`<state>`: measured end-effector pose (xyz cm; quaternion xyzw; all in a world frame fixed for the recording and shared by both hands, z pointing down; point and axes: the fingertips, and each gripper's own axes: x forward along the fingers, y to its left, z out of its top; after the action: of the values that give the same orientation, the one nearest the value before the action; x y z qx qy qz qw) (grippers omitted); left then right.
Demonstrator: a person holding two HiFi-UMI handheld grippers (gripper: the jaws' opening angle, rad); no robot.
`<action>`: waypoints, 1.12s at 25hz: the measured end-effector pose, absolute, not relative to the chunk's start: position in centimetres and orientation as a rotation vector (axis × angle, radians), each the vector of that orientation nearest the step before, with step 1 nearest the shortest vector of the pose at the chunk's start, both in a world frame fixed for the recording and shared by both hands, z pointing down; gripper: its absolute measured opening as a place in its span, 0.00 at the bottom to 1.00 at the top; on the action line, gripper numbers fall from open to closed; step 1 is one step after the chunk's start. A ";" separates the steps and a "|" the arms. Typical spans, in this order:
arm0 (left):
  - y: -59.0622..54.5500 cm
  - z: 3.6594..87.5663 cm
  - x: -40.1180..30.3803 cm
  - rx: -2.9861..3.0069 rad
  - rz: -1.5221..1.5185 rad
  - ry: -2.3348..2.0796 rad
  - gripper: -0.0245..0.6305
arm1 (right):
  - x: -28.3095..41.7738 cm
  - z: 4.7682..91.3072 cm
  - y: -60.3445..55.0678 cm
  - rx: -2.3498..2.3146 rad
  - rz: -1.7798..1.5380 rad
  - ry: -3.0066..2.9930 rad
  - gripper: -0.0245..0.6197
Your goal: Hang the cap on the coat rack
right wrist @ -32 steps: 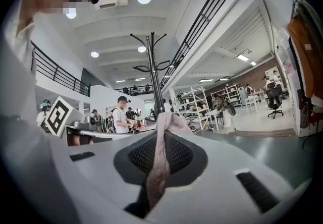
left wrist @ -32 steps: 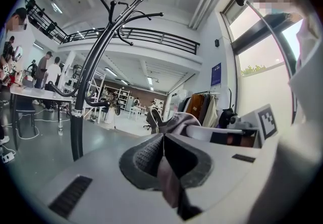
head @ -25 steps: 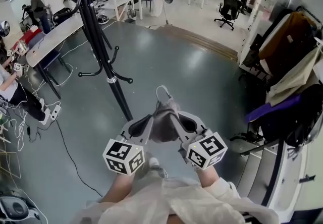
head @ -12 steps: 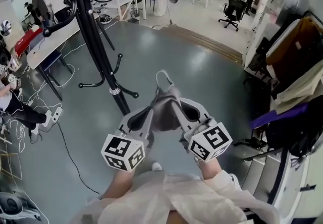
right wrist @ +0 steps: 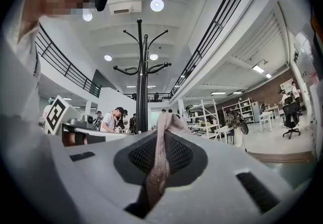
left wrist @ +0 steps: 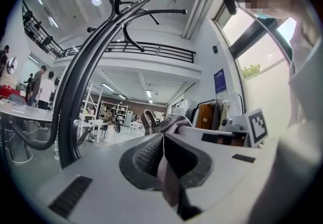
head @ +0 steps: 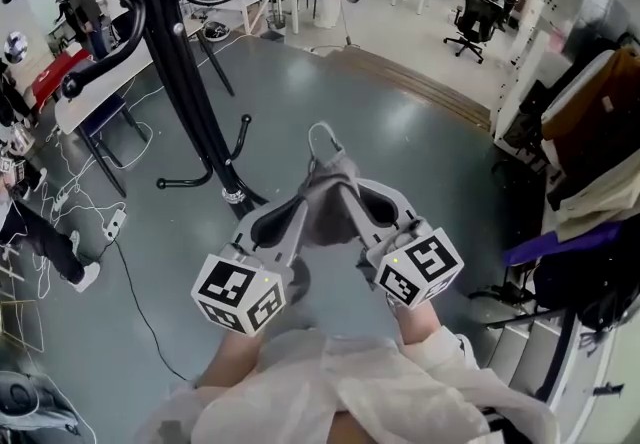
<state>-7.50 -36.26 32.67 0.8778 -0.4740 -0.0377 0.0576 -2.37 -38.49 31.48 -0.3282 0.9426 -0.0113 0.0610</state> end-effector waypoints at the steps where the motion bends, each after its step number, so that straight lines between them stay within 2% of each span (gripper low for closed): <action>1: -36.7 32.6 -7.6 2.663 -0.112 -1.438 0.07 | -2.5 31.4 -38.7 -0.979 -0.042 2.849 0.05; 16: -39.6 30.5 -8.2 2.574 -0.234 -1.585 0.07 | -4.3 30.8 -41.7 -0.790 0.015 2.947 0.05; 28: -40.4 27.7 -8.8 2.536 -0.220 -1.688 0.07 | -5.2 28.3 -43.0 -0.612 0.087 2.979 0.05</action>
<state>-8.78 -40.43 27.75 0.8296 -0.5520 -0.0721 0.0437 -5.17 -42.95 28.33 -0.2010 0.9779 0.0285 0.0493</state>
